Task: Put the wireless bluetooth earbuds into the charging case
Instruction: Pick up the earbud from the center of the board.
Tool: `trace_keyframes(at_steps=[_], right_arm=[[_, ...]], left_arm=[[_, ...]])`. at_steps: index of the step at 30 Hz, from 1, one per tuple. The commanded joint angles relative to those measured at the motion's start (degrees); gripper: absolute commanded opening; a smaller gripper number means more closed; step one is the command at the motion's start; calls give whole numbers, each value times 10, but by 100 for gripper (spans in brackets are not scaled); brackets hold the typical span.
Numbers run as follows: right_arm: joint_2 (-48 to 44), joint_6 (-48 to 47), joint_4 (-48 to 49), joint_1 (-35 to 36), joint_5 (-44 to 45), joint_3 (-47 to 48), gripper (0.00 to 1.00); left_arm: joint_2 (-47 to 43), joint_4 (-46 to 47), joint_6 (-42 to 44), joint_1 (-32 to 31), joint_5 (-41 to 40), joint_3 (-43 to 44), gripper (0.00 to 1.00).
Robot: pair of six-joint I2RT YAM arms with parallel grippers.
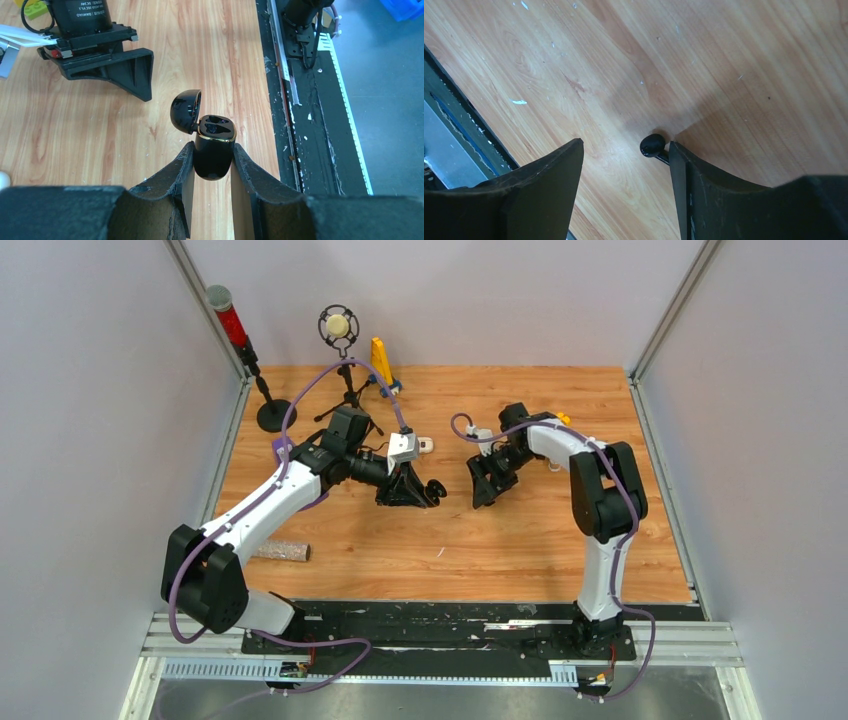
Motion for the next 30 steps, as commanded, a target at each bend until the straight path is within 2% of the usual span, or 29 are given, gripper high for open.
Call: trace_keyframes(at_steps=[1, 16, 23, 30], right_arm=[[-34, -9, 19, -3, 14, -14, 64], [-82, -21, 16, -2, -24, -59, 64], [-79, -24, 38, -10, 1, -12, 64], [-33, -37, 41, -13, 15, 15, 64]], left_arm=[[-23, 2, 7, 0, 18, 2, 0], [-23, 1, 9, 0, 22, 3, 0], [-27, -2, 7, 0, 22, 4, 0], [-28, -3, 9, 0, 22, 4, 0]])
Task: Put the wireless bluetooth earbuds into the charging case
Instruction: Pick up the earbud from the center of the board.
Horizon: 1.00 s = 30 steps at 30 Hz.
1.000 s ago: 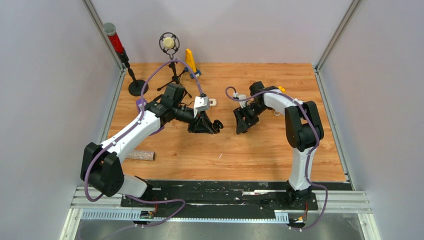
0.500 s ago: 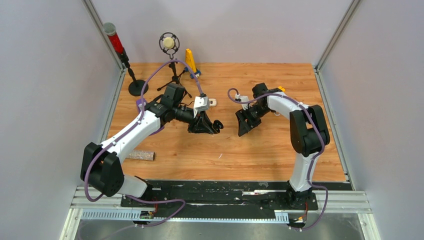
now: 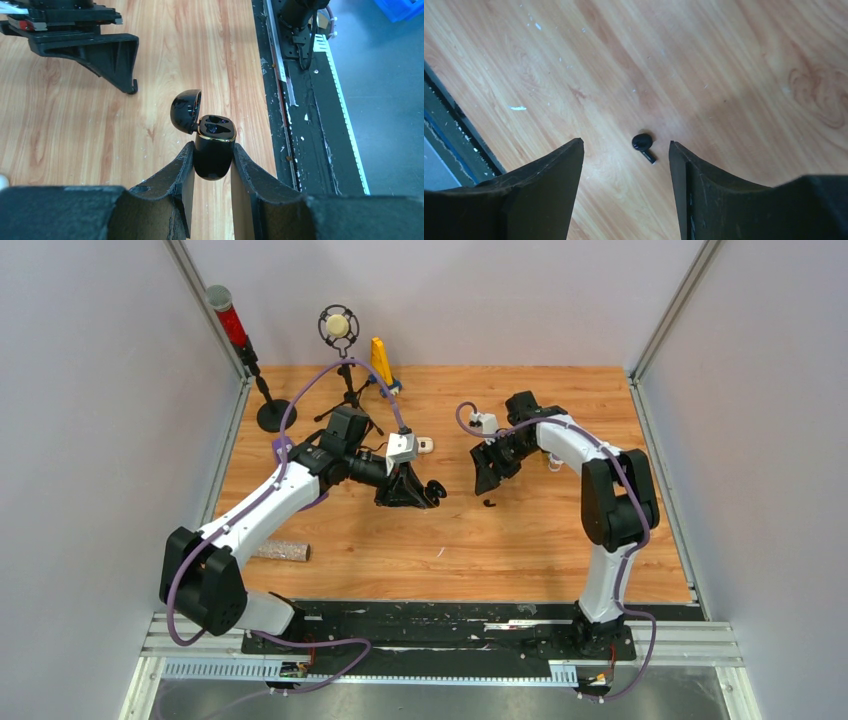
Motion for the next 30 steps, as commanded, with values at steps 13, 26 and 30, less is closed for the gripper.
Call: trace_keyframes(at_steps=[13, 26, 30], right_arm=[[26, -65, 6, -2, 1, -13, 59], [32, -110, -28, 10, 36, 2, 51], [31, -177, -59, 10, 37, 34, 53]], left_arm=[[-17, 1, 11, 0, 19, 5, 0], [-13, 0, 10, 0, 24, 6, 0], [-15, -6, 15, 0, 29, 7, 0]])
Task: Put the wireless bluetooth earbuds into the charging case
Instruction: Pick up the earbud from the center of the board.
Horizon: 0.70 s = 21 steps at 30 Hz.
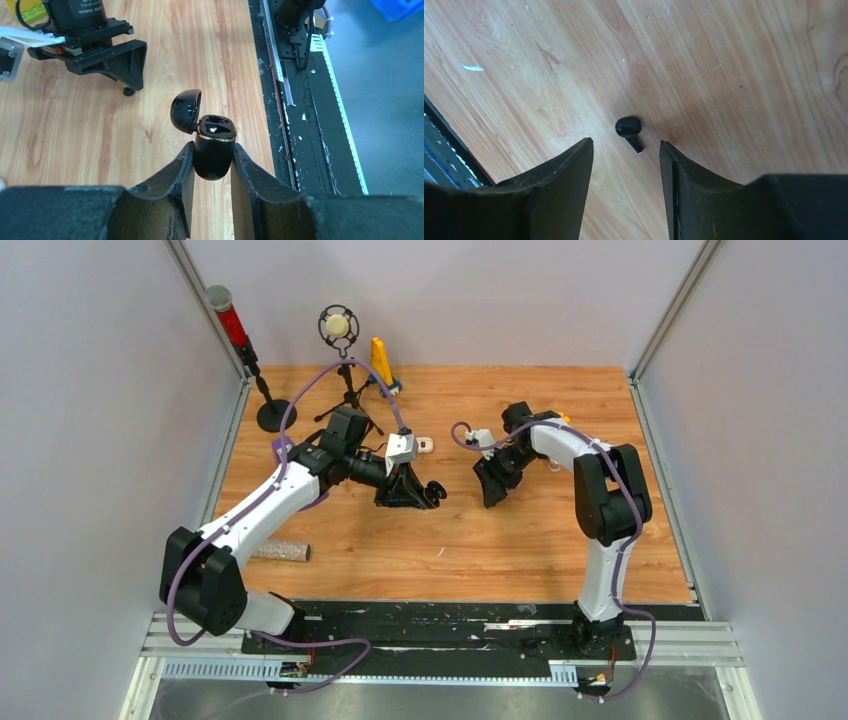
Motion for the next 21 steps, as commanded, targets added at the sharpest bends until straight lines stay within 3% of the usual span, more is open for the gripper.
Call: trace_keyframes(at_steps=[1, 11, 17, 21], right_arm=[[-8, -104, -41, 5, 2, 53, 54], [-48, -383, -65, -1, -28, 67, 60], [-41, -500, -58, -9, -43, 53, 59], [-26, -506, -36, -9, -56, 45, 58]], left_arm=[[-15, -5, 12, 0, 23, 7, 0], [-16, -20, 25, 0, 26, 10, 0], [-17, -27, 31, 0, 26, 12, 0], [-18, -30, 34, 0, 25, 15, 0]])
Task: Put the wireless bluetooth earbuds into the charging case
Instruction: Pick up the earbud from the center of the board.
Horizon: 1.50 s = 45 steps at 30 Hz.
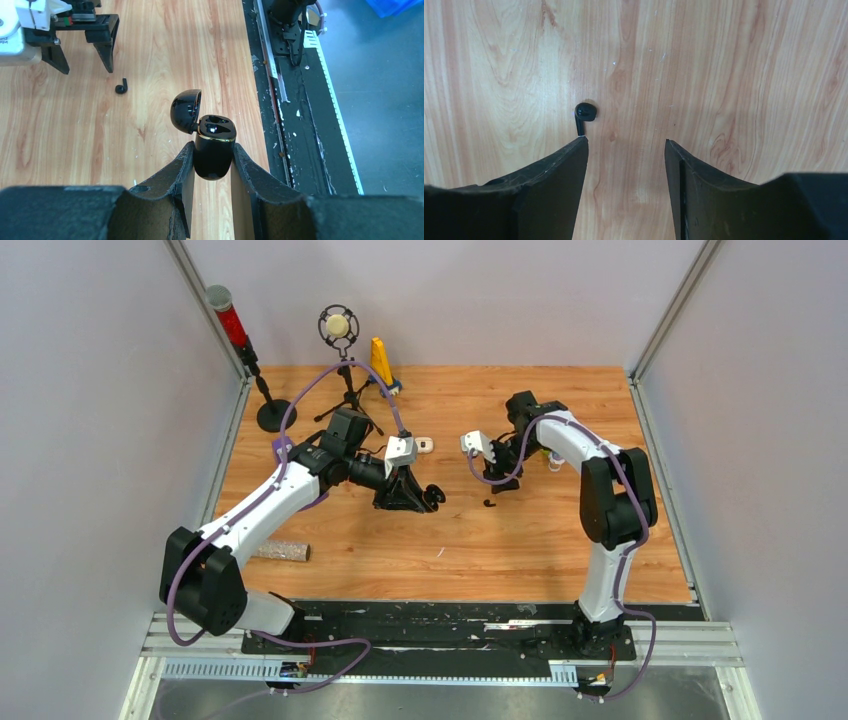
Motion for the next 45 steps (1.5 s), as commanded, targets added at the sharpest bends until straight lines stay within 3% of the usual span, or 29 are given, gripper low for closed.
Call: trace_keyframes(at_steps=[1, 14, 24, 36, 45], right_arm=[[1, -69, 20, -3, -36, -4, 58], [4, -35, 116, 5, 11, -93, 58], [-39, -28, 123, 20, -5, -156, 57], [-71, 53, 161, 23, -6, -171, 51], [-113, -26, 229, 22, 24, -258, 50]], left_arm=[[-18, -6, 16, 0, 16, 15, 0], [-15, -8, 20, 0, 16, 15, 0], [-15, -9, 21, 0, 15, 15, 0], [-20, -10, 22, 0, 14, 15, 0], [-19, -10, 23, 0, 17, 14, 0]])
